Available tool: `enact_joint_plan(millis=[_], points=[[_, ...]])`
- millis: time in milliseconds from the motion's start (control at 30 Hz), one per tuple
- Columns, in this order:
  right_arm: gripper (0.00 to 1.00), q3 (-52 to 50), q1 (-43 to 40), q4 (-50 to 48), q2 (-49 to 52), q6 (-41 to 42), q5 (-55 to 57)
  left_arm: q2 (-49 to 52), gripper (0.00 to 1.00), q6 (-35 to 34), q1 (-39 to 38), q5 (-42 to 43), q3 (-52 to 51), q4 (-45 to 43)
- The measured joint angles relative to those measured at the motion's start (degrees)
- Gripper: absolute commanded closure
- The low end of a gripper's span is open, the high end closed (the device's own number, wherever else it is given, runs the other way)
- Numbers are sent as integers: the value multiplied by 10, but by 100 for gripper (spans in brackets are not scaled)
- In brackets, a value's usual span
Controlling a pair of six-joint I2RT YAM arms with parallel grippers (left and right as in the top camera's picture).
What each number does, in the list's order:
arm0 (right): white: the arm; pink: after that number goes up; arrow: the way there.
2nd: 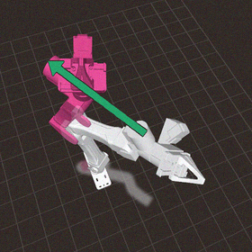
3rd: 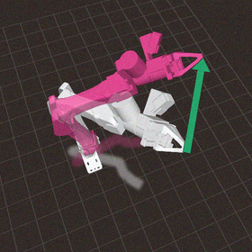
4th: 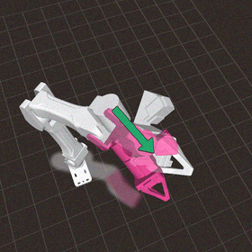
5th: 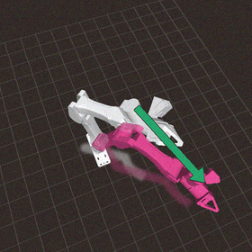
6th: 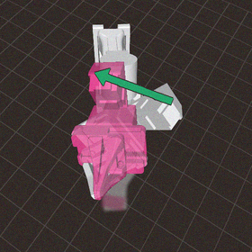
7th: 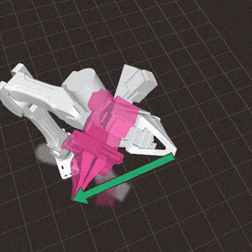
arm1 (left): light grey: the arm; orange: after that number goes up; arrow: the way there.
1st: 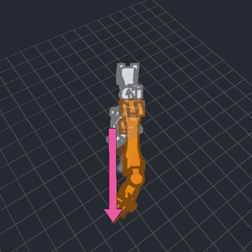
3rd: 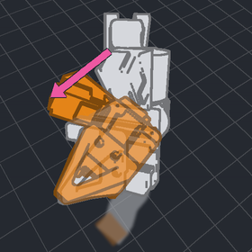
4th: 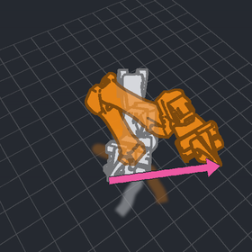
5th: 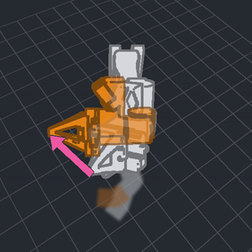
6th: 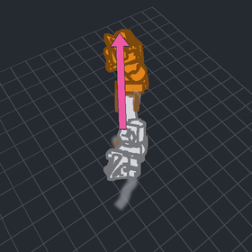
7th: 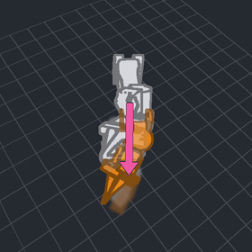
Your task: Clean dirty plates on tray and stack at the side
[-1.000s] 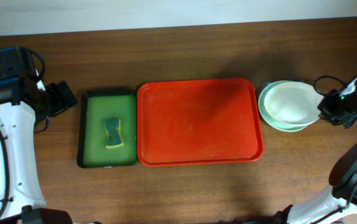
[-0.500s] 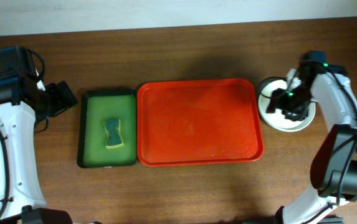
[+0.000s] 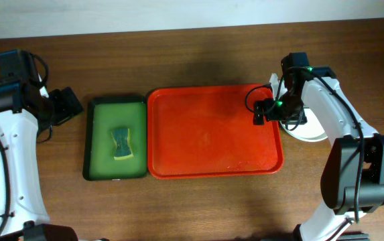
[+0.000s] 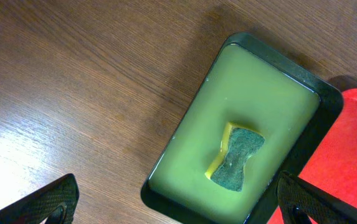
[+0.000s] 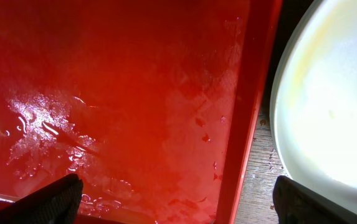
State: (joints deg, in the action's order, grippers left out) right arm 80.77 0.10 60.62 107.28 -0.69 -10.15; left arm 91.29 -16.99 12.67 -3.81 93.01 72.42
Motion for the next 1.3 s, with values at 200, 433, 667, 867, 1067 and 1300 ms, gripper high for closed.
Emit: enact_joint_plan(millis=[200,433,667,867,1067,1300], points=[[2,0,0,0,0,0,0,0,1,0,0,0,0,0],[2,-2,4,0,-27,0,0,0,1,0,0,0,0,0],[2,-2,61,0,-321,-4,4,0,1,0,0,0,0,0],[2,-3,63,2,-557,-11,26,0,1,0,0,0,0,0],[2,-121,63,-1,-856,-11,29,0,1,0,0,0,0,0],[2,-417,63,-246,-1054,-13,26,0,1,0,0,0,0,0]])
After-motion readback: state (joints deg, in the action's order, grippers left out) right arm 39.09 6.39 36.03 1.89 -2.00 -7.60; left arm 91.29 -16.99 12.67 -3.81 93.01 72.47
